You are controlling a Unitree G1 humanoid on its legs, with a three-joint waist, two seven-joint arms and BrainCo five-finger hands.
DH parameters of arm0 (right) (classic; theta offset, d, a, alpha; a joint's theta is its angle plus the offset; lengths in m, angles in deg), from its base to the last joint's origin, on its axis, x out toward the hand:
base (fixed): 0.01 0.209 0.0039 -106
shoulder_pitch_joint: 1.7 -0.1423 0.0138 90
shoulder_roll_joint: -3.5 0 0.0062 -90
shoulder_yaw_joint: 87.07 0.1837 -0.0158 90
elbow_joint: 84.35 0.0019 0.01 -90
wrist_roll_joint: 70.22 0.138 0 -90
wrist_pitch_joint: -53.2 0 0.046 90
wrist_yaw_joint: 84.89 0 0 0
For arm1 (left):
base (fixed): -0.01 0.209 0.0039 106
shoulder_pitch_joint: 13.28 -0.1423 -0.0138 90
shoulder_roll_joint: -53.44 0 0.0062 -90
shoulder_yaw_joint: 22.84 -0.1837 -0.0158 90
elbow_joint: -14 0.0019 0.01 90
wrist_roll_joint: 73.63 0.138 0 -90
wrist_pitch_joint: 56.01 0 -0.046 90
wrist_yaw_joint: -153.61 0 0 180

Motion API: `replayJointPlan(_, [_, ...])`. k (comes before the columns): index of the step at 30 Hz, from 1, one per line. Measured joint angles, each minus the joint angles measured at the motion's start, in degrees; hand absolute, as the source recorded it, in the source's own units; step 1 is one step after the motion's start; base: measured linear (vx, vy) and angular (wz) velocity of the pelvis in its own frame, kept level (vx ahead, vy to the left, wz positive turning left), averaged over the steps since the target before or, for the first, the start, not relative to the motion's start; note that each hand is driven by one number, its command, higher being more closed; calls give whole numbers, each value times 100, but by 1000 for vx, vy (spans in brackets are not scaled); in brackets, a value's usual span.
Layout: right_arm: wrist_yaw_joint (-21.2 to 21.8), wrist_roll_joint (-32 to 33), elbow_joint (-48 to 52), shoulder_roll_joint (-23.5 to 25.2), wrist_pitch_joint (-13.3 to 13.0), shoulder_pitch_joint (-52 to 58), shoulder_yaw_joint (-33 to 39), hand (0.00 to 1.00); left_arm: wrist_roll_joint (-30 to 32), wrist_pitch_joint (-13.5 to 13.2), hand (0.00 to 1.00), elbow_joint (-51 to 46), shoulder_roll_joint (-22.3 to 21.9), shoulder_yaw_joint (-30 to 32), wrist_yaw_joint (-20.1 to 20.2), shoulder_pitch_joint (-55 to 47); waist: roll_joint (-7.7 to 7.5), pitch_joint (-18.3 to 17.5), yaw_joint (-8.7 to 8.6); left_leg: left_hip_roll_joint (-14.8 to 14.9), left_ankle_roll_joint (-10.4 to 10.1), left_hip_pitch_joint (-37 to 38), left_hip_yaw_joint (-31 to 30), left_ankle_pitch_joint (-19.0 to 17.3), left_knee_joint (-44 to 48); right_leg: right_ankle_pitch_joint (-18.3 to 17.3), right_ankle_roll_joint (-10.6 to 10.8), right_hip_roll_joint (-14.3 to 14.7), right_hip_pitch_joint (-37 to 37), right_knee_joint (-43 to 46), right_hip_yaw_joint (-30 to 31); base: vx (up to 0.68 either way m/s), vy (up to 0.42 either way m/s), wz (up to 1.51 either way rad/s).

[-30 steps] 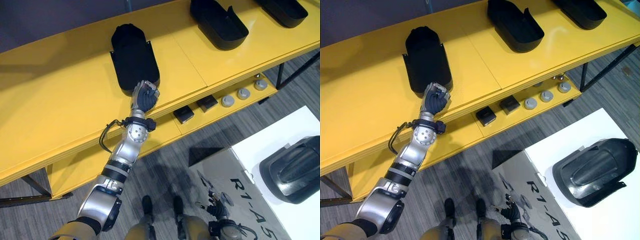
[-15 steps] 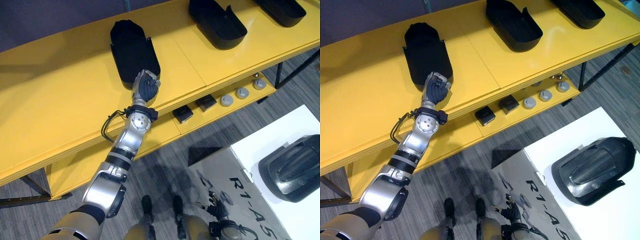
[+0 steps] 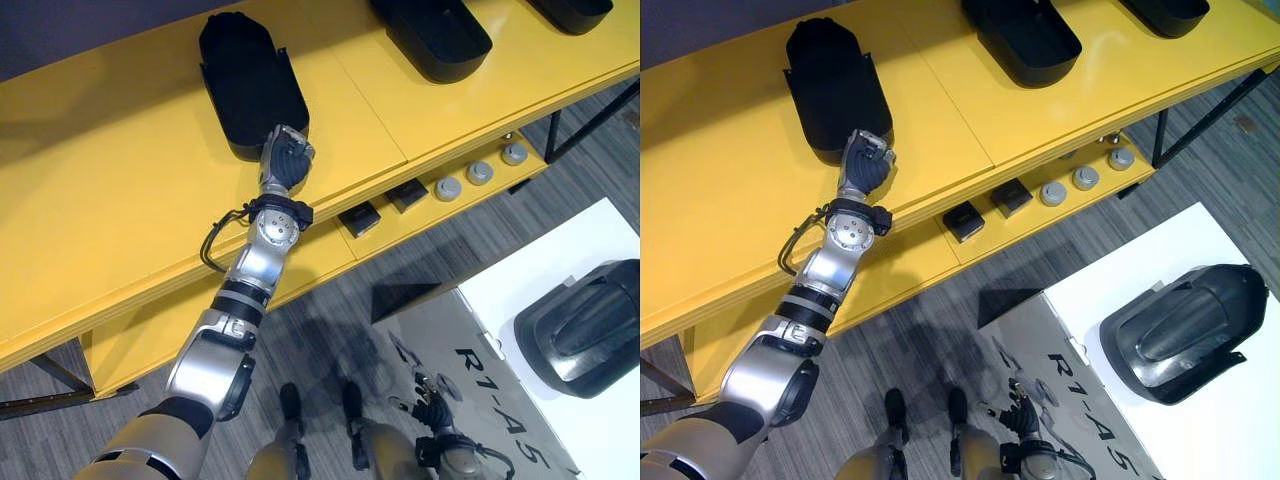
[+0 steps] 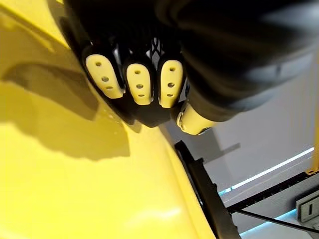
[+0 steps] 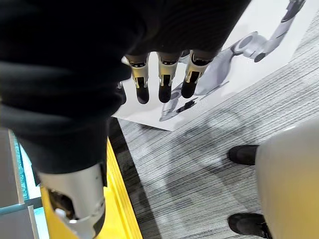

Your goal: Walk over and take plastic housings, then place them on the shelf

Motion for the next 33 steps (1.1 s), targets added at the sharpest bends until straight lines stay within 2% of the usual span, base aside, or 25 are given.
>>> replayJointPlan(5, [-1, 0, 1, 0, -2, 63, 2, 0, -12, -4, 100, -23, -5, -4, -2, 28, -1, 0, 14, -3, 2, 1, 36, -4, 3, 7, 10, 0, -23, 4, 58, -6, 13, -6])
replayJointPlan(9, [-2, 1, -12, -1, -2, 95, 5, 0, -225, -12, 100, -398, -4, -14, -30, 27, 6, 5, 10, -6, 1, 32, -23, 11, 6, 6, 10, 3, 38, -14, 10, -2, 4, 7])
replayJointPlan(13, [-3, 1, -51, -11, -2, 58, 7, 0, -323, -132, 100, -1432, 55, -37, -121, -256, 15, 9, 27, -8, -3, 171, -122, 18, 5, 5, 8, 3, 237, -64, -72, -15, 5, 10])
replayJointPlan(17, [-3, -2, -390, -13, -2, -103, 9, 0, -424, -424, 100, -2693, 75, -107, -154, -1047, 37, -2, 37, -17, 3, 284, -293, 34, 3, 5, 7, -4, 450, -144, -238, -32, 11, 18])
replayJointPlan(21, [3, -3, -503, -31, -2, -140, 14, 0, -441, -546, 100, -3759, 245, -84, -154, -1774, 93, -33, 124, -34, 1, 418, -441, 43, 2, 5, 6, -14, 679, -225, -374, -31, 14, 23])
replayJointPlan(23, [14, -4, -526, -91, -2, -140, 26, 0, -441, -722, 100, -4276, 322, 72, -156, -2129, 186, -98, 175, -50, 2, 448, -499, 43, -3, 5, 6, -21, 744, -259, -405, -17, 13, 11])
replayJointPlan(25, [33, -5, -589, -121, -2, -138, 99, 0, -441, -934, 100, -4983, 376, 549, -163, -2807, 318, -194, 210, -67, 4, 498, -580, 45, 2, 5, 7, -37, 855, -315, -514, -11, 12, 19])
replayJointPlan(28, [51, -7, -773, -123, -2, -90, 144, 0, -605, -1134, 100, -5524, 353, 1405, -349, -3983, 364, -374, 297, -65, -4, 623, -658, 39, 1, 3, 7, -27, 1054, -413, -586, -10, -6, 17])
replayJointPlan(30, [72, -7, -784, -121, -2, -21, 210, 0, -751, -1169, 100, -5691, 266, 1757, -418, -4565, 375, -453, 361, -65, -4, 641, -759, 38, -1, 0, 4, -23, 1133, -446, -690, -21, -12, 25])
replayJointPlan(31, [95, -7, -778, -114, -2, 52, 296, 0, -1013, -1275, 100, -5779, 104, 2088, -446, -5232, 369, -577, 492, -67, -5, 647, -801, 38, -16, -10, 0, -20, 1156, -446, -726, -30, -5, 21])
replayJointPlan(33, [132, -8, -741, -78, -2, 145, 471, 0, -1366, -1307, 100, -5830, -165, 2468, -452, -6027, 365, -613, 531, -101, -5, 762, -926, 33, -22, -73, 17, -52, 1330, -433, -879, -34, 5, 37])
